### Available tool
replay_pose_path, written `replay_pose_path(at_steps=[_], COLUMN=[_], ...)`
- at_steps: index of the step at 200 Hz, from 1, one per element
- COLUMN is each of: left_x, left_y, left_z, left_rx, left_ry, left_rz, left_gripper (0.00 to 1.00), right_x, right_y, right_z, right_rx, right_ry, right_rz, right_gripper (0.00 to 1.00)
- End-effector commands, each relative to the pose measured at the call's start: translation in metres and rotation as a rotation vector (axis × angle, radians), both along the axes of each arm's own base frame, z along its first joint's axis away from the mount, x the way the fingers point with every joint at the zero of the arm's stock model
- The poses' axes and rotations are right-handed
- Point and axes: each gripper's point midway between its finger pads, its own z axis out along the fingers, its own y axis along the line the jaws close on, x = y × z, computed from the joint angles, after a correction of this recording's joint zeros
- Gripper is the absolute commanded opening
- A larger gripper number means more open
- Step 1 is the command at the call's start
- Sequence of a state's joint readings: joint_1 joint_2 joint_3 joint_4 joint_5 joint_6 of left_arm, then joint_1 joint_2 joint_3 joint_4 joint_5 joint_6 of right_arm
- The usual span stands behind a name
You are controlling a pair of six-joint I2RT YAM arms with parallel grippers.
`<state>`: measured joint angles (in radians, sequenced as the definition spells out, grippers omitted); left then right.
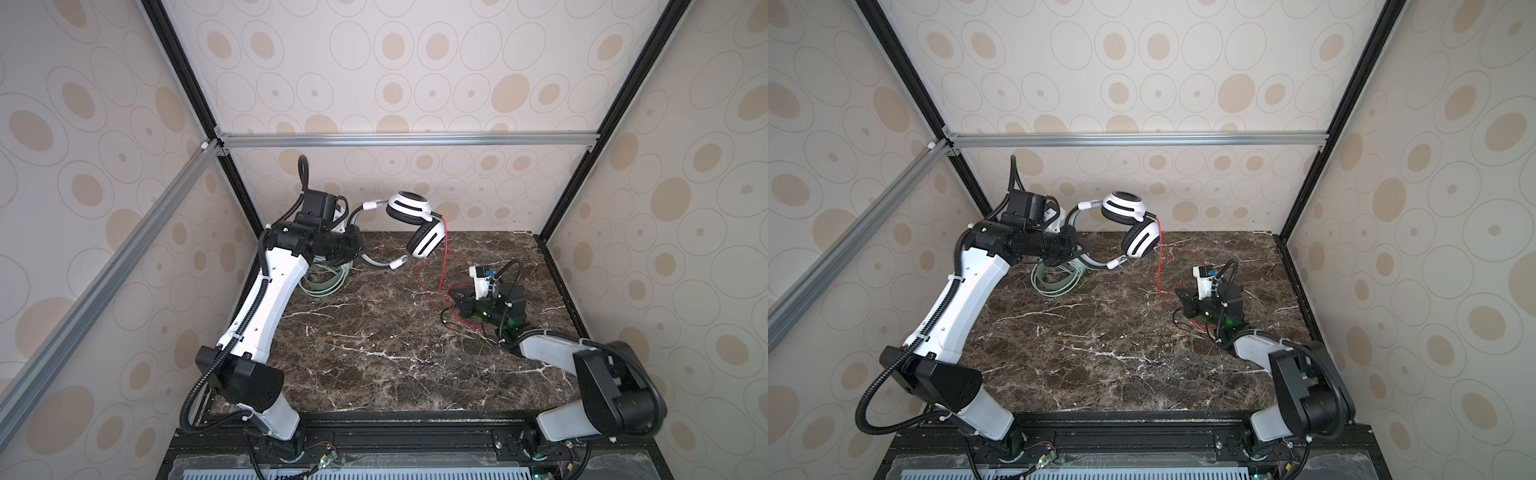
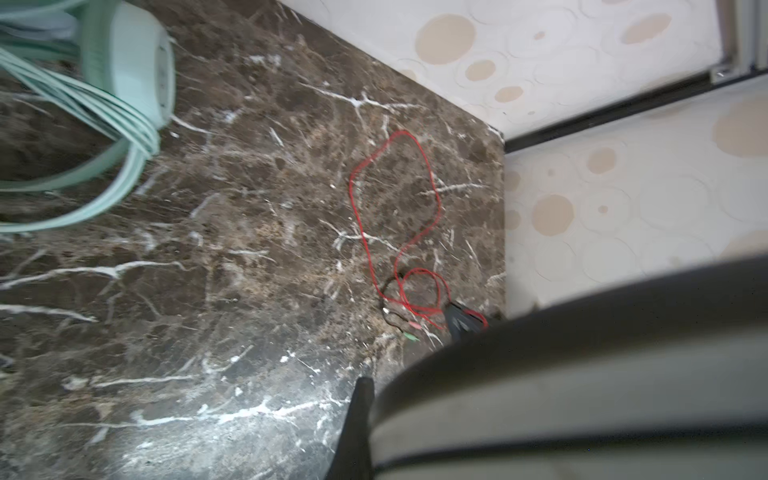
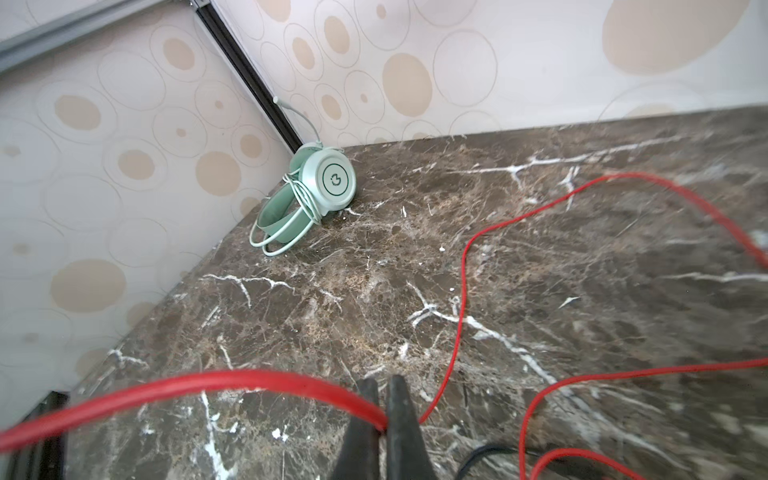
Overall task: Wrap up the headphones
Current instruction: 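Raise the red cable with the right gripper toward the held headset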
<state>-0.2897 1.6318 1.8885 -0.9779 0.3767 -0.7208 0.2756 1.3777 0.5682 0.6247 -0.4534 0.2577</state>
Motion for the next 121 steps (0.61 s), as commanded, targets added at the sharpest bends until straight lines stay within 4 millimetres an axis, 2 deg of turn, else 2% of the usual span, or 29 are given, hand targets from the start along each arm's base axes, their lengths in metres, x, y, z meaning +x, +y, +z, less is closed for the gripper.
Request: replay_pose_path(at_steps=[1, 17, 34, 62, 93, 121], left_x=[0.024, 0.03, 0.033, 0.033, 0.036, 0.038], left_y=[0.032, 0.049, 0.056, 0.044, 0.033, 0.026], left_z=[-0.007, -0.024, -0.042, -0.063, -0.077, -0.09], left_rx=[0.122, 0.208, 0.249, 0.259, 0.322, 0.4], left_ry=[-0.063, -0.067, -0.065, -0.082, -0.085, -0.072], left_rz=[0.156, 0.225, 0.254, 0.233, 0.211, 0.195], left_gripper=[0.0, 0.0, 0.0, 0.0, 0.0, 0.0], right_x=[-0.029, -0.037, -0.041, -0.044, -0.041, -0.047], right_y=[-0.014, -0.033, -0.05, -0.058, -0.062, -0.063], right_z=[-0.02, -0.01, 0.003, 0.021, 0.022, 0.031], right_rx=[-0.238, -0.342, -0.413, -0.446, -0.46, -0.424], right_ry=[0.069, 0.06, 0.043, -0.01, -0.031, -0.05], right_rz=[-0.039, -0.109, -0.177, -0.208, -0.234, -0.248], right_gripper=[0.0, 0.0, 0.0, 0.0, 0.0, 0.0])
